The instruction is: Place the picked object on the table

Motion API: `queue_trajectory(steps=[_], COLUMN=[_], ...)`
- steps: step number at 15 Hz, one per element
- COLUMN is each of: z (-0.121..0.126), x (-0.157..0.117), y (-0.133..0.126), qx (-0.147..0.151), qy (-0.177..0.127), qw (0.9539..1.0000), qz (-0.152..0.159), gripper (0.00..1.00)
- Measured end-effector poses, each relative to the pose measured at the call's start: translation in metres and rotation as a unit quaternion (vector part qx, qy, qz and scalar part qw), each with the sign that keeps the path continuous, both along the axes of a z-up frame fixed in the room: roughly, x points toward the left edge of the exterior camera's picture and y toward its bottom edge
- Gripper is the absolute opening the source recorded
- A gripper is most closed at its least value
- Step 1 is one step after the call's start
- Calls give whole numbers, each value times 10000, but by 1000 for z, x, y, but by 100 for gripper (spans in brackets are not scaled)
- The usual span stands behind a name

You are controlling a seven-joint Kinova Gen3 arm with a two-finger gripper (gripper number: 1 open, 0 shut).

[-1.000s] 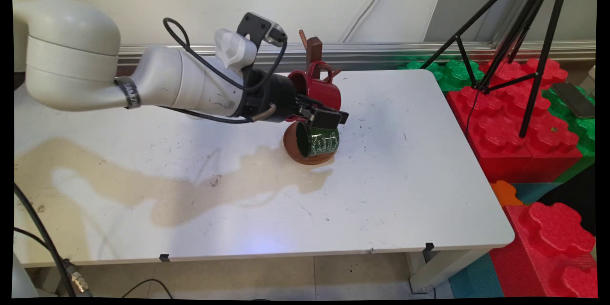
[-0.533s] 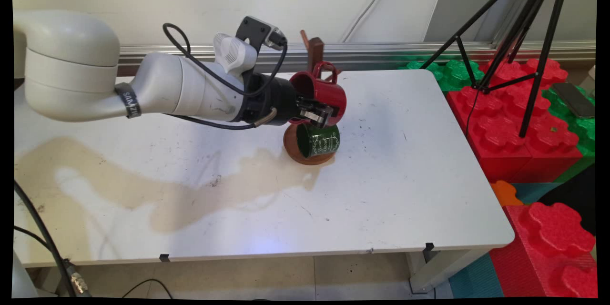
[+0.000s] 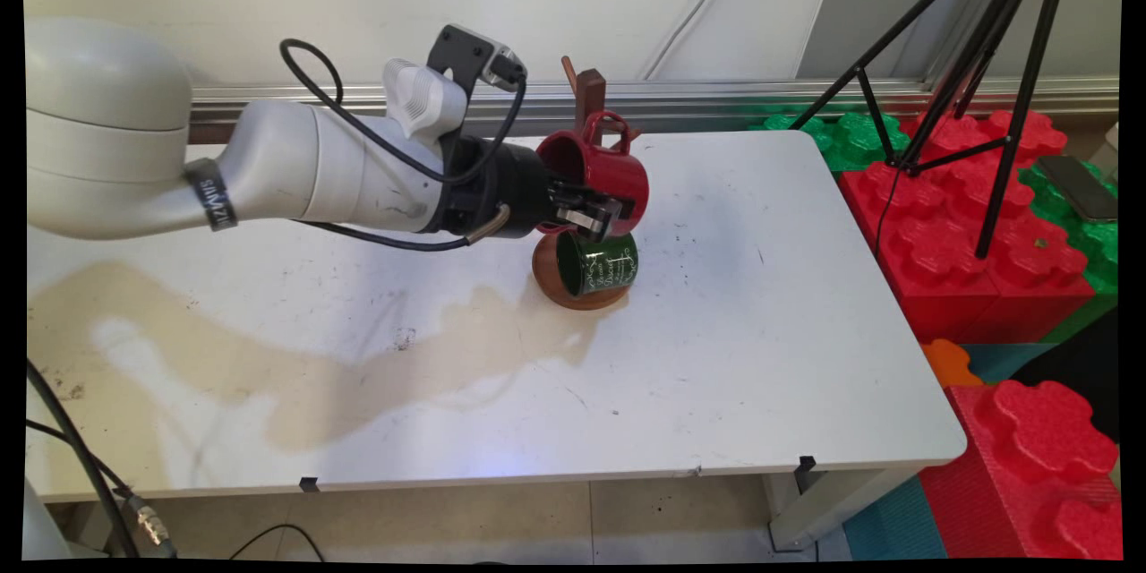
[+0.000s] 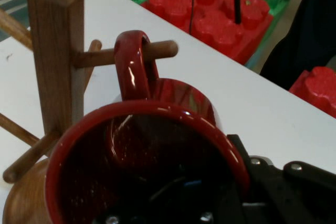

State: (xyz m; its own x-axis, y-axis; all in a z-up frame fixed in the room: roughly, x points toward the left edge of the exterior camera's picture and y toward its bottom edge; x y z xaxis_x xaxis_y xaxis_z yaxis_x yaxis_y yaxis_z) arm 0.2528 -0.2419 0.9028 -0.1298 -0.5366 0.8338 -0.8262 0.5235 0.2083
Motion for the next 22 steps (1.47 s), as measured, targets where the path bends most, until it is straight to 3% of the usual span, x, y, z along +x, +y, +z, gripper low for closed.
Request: queue_trajectory(steps=[5,11,15,17,18,22], z=[9,19,25,31,33,32], x=[-1,0,6,6,8,25], y=[13,37,53,66,69,72], qx=[-100,-275,-428,-558,-612,-670], qy=[108,95,-58,-59,-134,-876], qw=[9998,9972,9922,9852,9834,9815], qz=[-149,-684,-1166,-1620,-1705,-1567], gripper=[0,0,0,0,0,0])
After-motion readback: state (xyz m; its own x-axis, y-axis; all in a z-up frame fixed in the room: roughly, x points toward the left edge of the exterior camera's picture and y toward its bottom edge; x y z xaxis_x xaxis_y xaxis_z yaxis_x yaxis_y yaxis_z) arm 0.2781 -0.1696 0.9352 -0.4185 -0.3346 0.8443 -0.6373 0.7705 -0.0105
